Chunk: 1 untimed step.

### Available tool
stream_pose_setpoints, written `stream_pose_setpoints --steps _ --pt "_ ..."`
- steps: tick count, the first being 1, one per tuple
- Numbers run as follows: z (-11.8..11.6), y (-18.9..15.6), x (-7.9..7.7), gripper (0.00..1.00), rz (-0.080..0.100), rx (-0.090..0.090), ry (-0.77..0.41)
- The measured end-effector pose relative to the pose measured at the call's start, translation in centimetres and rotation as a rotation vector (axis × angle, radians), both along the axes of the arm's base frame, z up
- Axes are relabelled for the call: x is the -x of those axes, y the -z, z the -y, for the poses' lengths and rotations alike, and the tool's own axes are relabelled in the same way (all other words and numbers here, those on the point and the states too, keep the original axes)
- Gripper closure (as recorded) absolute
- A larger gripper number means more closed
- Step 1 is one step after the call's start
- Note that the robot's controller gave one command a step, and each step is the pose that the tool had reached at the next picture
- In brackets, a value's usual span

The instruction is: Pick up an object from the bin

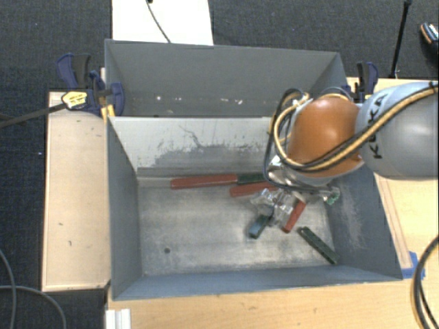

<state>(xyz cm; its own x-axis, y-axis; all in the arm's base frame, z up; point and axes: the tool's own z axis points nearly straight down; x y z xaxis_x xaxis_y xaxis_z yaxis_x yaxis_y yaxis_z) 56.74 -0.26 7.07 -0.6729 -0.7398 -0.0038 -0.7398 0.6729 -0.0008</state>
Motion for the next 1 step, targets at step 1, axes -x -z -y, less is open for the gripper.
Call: stream_pose_setpoints --steps 1 --pt "0.90 -13.78 0.31 1.00 0.006 0.002 0.010"
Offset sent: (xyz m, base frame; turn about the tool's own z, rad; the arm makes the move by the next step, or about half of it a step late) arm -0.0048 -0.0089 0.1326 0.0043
